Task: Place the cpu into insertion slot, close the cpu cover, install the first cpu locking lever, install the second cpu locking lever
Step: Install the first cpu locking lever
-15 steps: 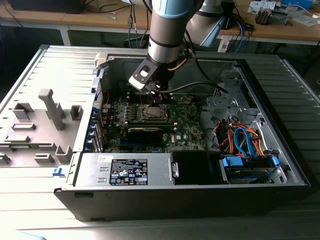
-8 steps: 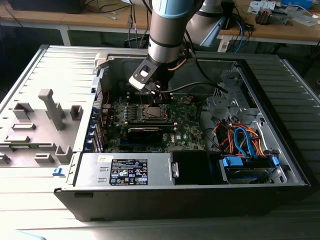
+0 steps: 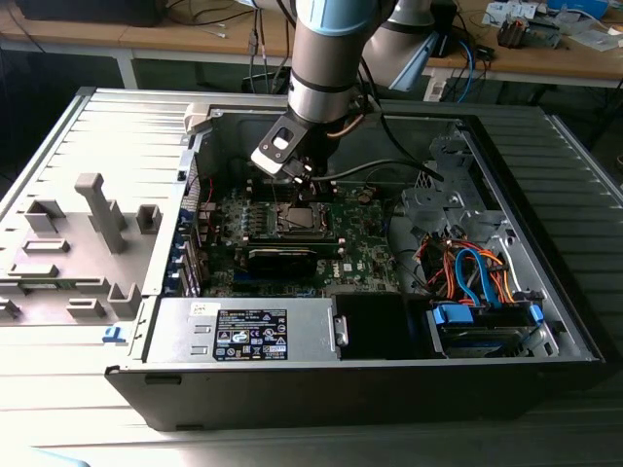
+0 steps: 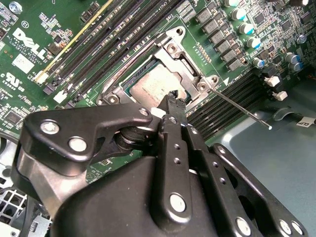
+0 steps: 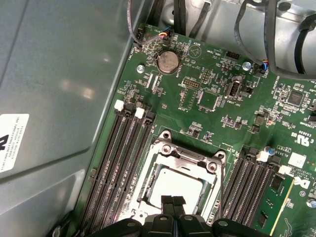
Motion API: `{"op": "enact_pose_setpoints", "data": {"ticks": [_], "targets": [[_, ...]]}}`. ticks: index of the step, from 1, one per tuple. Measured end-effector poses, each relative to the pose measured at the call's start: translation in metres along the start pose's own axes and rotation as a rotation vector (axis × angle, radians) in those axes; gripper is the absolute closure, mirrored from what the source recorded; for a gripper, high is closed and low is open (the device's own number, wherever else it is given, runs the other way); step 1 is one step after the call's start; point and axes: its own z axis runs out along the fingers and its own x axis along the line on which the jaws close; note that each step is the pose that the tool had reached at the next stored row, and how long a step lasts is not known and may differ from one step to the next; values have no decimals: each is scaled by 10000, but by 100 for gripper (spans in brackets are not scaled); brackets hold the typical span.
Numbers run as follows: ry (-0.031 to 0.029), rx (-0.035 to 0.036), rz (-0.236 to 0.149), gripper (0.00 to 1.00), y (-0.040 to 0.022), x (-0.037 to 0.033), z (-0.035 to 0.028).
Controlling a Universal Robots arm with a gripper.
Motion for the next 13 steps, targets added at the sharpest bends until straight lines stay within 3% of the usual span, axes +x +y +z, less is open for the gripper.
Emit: {"op": "enact_pose_setpoints", "data": {"ticks": [13], "targets": [[-2,4,-53,89,0,0,0]]}}
